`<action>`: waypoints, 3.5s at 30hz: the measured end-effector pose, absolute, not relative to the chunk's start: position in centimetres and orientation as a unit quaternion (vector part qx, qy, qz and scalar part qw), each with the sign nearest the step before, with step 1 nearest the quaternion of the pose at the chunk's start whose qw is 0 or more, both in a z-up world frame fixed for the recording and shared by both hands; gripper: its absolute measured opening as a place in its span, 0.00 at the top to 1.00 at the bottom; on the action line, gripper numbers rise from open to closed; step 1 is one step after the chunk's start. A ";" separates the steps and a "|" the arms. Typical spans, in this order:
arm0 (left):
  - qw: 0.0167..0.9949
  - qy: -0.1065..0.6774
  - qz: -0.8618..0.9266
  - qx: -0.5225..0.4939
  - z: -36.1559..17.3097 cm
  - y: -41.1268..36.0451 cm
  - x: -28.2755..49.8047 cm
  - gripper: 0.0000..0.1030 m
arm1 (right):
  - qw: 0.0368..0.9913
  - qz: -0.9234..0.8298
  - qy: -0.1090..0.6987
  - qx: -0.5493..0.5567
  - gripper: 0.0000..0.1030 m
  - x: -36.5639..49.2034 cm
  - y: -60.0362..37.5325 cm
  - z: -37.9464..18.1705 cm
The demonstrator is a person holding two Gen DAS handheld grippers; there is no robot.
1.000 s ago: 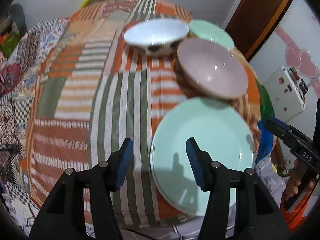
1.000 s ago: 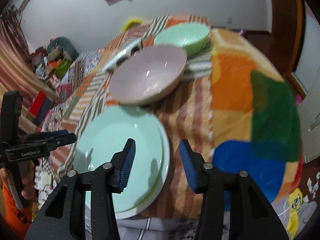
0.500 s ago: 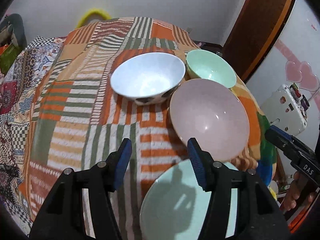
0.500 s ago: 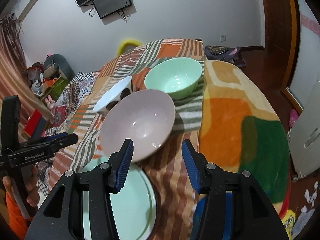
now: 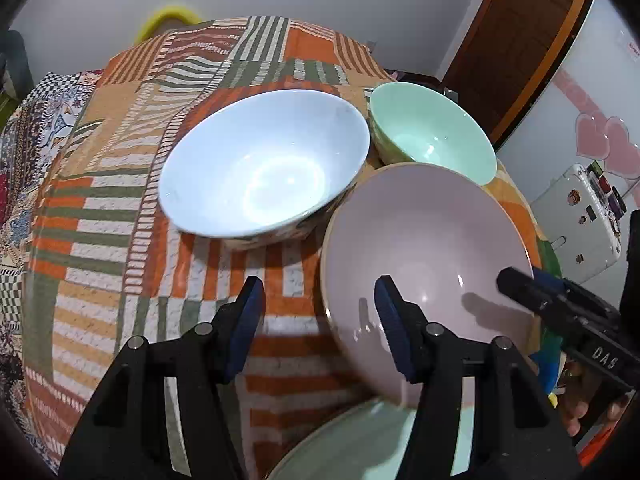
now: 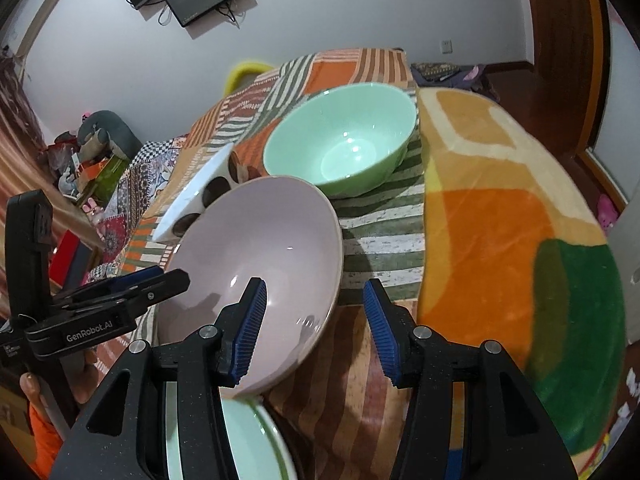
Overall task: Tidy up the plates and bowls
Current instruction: 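Move the left gripper to the pale pink bowl rim and close on it, then lift the pale pink bowl and carry it over the mint-green plate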
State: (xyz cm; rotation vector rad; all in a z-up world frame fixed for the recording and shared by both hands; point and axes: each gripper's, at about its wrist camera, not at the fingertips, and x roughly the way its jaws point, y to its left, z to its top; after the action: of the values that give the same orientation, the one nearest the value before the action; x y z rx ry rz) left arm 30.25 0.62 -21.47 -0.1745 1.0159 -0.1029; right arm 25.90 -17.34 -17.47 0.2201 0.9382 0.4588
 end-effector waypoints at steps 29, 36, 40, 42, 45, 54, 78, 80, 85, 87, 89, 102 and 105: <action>0.883 0.456 -0.083 -0.076 -17.8 -2.0 27.4 0.80 | 0.864 0.220 0.446 0.081 0.76 23.9 -17.7 -15.5; 0.893 0.437 -0.084 -0.070 -15.4 -2.2 24.2 0.80 | 0.874 0.222 0.426 0.078 0.76 22.5 -17.8 -13.8; 0.898 0.427 -0.078 -0.074 -14.1 -1.8 22.3 0.80 | 0.877 0.230 0.414 0.076 0.76 21.5 -17.3 -12.8; 0.901 0.420 -0.075 -0.075 -13.3 -1.5 21.3 0.80 | 0.878 0.235 0.410 0.073 0.76 21.0 -17.0 -12.4; 0.906 0.409 -0.070 -0.080 -12.4 -0.9 19.9 0.80 | 0.879 0.242 0.405 0.069 0.76 20.4 -16.5 -12.1; 0.918 0.385 -0.044 -0.085 -10.2 1.5 15.4 0.80 | 0.880 0.270 0.387 0.057 0.76 18.3 -14.2 -11.1; 0.917 0.373 0.052 -0.129 -11.1 11.0 7.3 0.79 | 0.844 0.358 0.399 0.006 0.76 15.3 -4.7 -12.2; 0.914 0.376 0.059 -0.138 -11.7 11.8 7.1 0.79 | 0.841 0.361 0.404 0.000 0.76 15.2 -4.0 -12.4; 0.905 0.388 0.070 -0.160 -13.6 13.9 6.6 0.80 | 0.824 0.372 0.427 -0.003 0.76 15.3 -2.1 -13.5; 0.902 0.394 0.075 -0.162 -14.2 14.4 6.5 0.79 | 0.820 0.373 0.435 -0.010 0.76 15.3 -1.2 -14.1; 0.898 0.401 0.082 -0.163 -15.0 14.9 6.5 0.80 | 0.817 0.373 0.440 -0.016 0.76 15.0 -0.6 -14.5; 0.870 0.442 0.100 -0.196 -19.6 18.0 6.6 0.80 | 0.787 0.375 0.487 -0.049 0.76 15.4 2.9 -18.2; 0.864 0.450 0.101 -0.202 -20.5 18.4 6.8 0.79 | 0.782 0.373 0.496 -0.055 0.76 15.6 3.4 -18.9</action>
State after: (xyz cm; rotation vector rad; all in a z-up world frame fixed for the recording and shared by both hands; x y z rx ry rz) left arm 6.78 18.40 -20.50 -0.4227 0.9425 0.2116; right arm 15.63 3.39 -18.95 -0.1189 1.0718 0.8047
